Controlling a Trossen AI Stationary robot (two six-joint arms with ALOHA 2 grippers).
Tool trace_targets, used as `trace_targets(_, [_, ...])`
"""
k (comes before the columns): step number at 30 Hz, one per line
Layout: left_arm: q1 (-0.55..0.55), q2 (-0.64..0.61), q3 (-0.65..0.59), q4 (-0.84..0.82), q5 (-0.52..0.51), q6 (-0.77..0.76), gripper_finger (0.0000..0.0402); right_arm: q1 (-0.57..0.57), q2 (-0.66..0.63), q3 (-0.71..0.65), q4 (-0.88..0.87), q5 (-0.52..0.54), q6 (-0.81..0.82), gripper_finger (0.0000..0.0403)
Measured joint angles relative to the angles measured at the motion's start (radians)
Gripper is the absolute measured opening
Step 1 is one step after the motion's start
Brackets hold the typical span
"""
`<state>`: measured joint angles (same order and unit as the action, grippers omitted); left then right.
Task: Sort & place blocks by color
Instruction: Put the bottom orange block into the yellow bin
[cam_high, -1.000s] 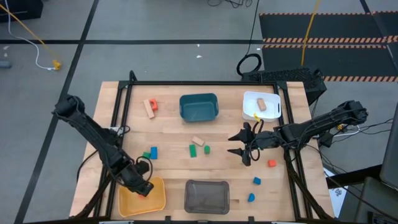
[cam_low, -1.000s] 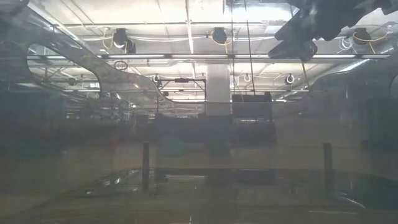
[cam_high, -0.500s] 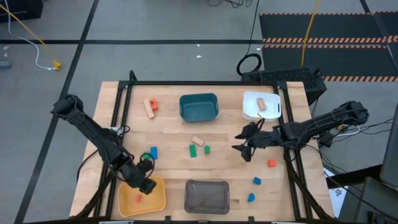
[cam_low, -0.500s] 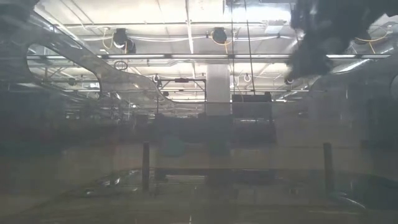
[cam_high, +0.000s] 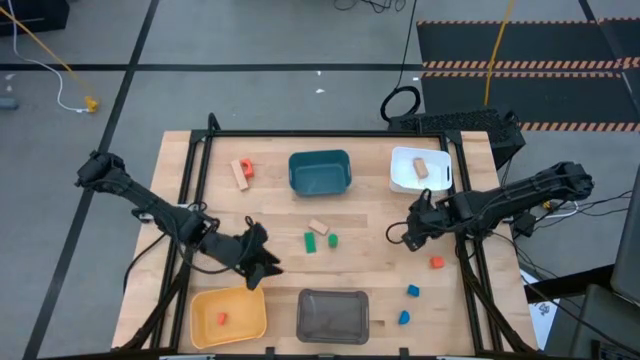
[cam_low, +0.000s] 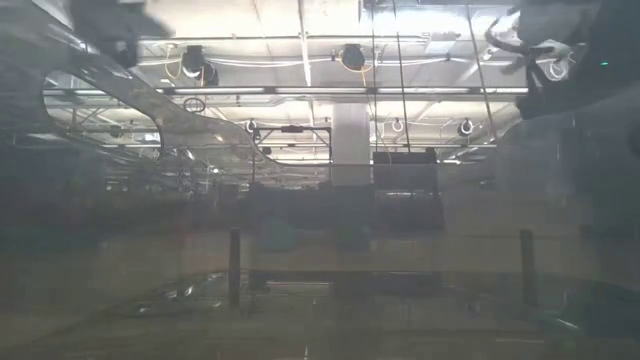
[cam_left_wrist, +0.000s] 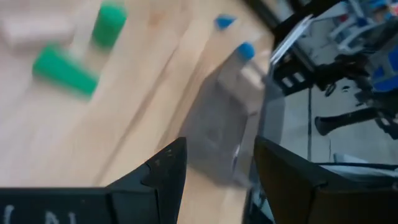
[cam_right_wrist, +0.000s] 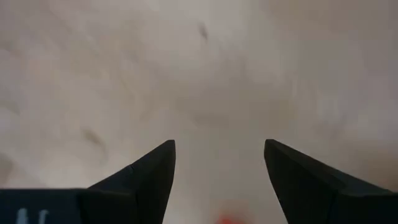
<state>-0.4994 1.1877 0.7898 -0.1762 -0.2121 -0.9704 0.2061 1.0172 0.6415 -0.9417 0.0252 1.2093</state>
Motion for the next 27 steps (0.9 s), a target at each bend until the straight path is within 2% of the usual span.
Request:
trace_targets(4, [0.045, 0.0, 0.0, 0.052, 0.001, 0.139, 0.0189, 0.018, 0.0, 0.0, -0.081, -0.08, 0.057, 0.0238])
trace_targets(10, [0.075, 0.0, 0.0, 0.067, -0.001, 0.236, 0.0189, 0.046, 0.004, 0.0, -0.117, -0.181, 0.118, 0.0238])
trace_targets(12, [0.079, 0.0, 0.0, 0.067, 0.0, 0.259, 0.0189, 0.06, 0.009, 0.0, -0.117, -0.185, 0.11, 0.0238])
trace_targets(20, [0.099, 0.0, 0.0, 0.069, 0.0, 0.294, 0.0189, 0.126, 0.055, 0.0, -0.106, -0.184, -0.177, 0.0238])
trace_targets(27, [0.113, 0.001, 0.0, 0.078, -0.003, 0.288, 0.0189, 0.196, 0.109, 0.0, -0.025, -0.261, -0.201, 0.0238])
